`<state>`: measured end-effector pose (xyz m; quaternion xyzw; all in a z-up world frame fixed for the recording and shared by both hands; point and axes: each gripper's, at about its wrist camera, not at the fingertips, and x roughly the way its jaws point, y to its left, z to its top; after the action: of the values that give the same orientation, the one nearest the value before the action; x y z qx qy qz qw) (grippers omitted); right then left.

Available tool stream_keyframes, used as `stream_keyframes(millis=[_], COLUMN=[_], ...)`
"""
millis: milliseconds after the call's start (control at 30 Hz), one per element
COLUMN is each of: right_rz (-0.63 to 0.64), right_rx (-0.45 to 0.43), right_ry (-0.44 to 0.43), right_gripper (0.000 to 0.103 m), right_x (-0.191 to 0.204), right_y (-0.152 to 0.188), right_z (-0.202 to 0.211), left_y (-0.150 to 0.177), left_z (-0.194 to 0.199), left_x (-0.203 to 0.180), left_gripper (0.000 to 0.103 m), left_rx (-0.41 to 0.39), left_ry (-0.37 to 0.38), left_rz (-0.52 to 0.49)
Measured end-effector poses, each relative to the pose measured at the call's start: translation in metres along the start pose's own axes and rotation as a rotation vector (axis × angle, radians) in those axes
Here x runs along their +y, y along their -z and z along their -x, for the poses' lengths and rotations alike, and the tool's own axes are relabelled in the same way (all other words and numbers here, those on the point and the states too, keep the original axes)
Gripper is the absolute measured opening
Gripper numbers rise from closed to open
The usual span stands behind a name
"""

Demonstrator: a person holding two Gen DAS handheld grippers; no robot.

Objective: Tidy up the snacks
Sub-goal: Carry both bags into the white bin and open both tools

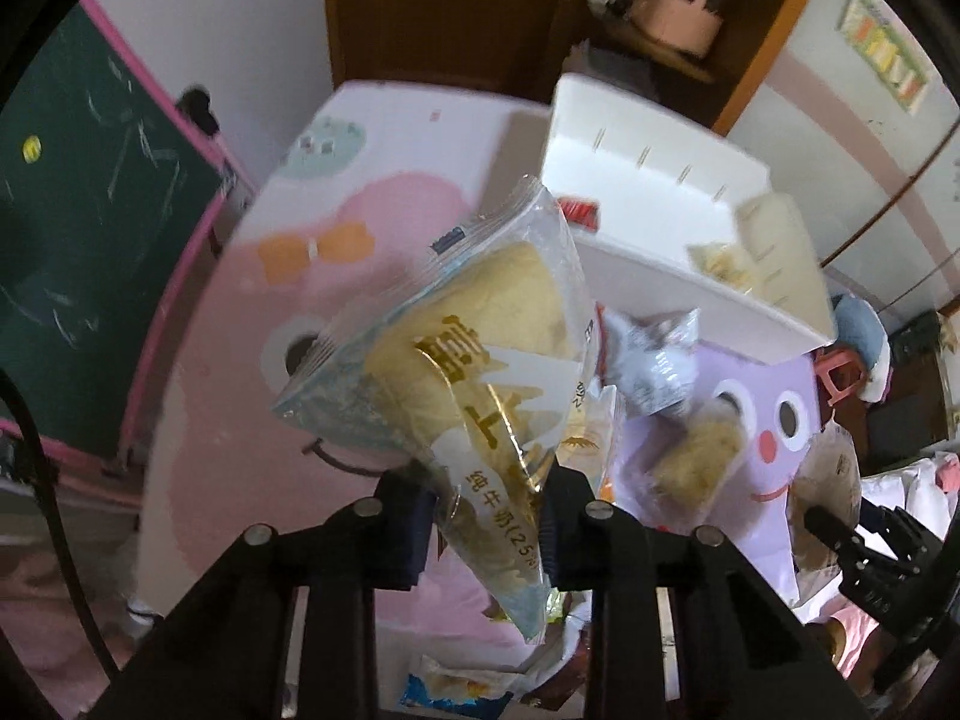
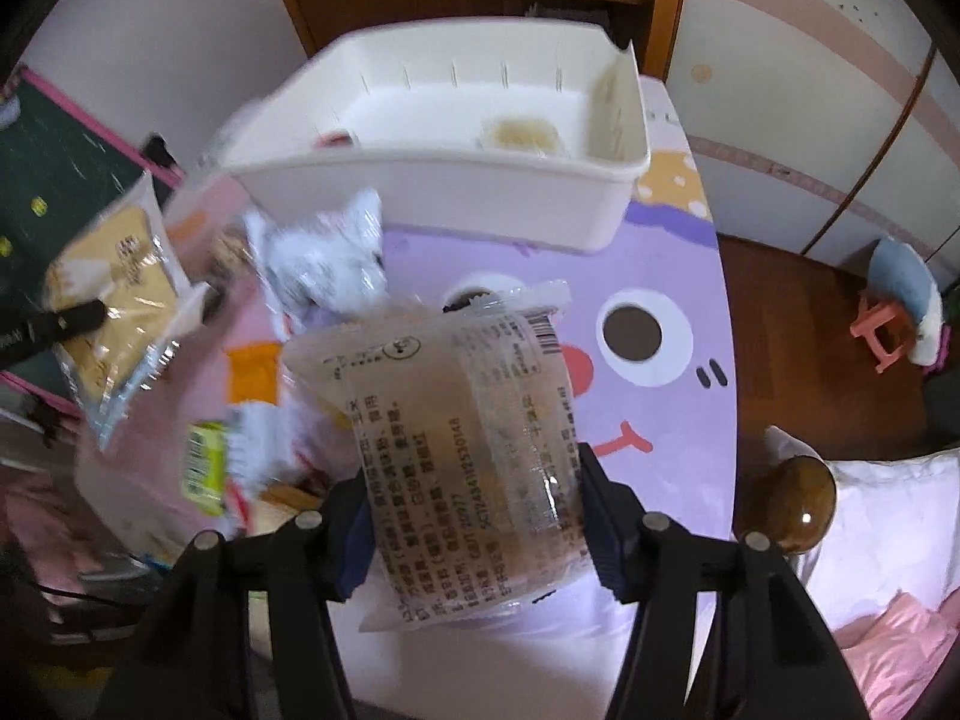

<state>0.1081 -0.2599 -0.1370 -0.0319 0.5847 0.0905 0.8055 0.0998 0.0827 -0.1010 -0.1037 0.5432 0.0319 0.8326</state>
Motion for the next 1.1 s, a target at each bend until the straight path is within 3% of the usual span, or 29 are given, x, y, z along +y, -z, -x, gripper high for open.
stream_keyframes(millis=[333, 533, 767, 1100], right_rz=[-0.028, -0.038, -0.084, -0.190], right_rx=[-0.163, -0.261, -0.332, -0.320], right_ry=[-0.126, -0.104, -0.043, 0.022], right_gripper=[0.058, 0.059, 0.060, 0.061], right_x=[0.010, 0.008, 0.002, -0.005], right_y=[-0.037, -0.074, -0.128, -0.196], right_z=[0.081, 0.121, 0.145, 0.124], left_y=[-0.047, -0.087, -0.132, -0.191], left_z=[0.088, 0.116, 0.116, 0.062], left_x=[-0.046, -0.080, -0.104, -0.129], left_gripper=[0.026, 0.026, 0.027, 0.027], left_rx=[-0.209, -0.310, -0.341, -0.276], left_ry=[0.040, 0.046, 0.044, 0.046], left_rz=[-0.125, -0.216, -0.280, -0.357])
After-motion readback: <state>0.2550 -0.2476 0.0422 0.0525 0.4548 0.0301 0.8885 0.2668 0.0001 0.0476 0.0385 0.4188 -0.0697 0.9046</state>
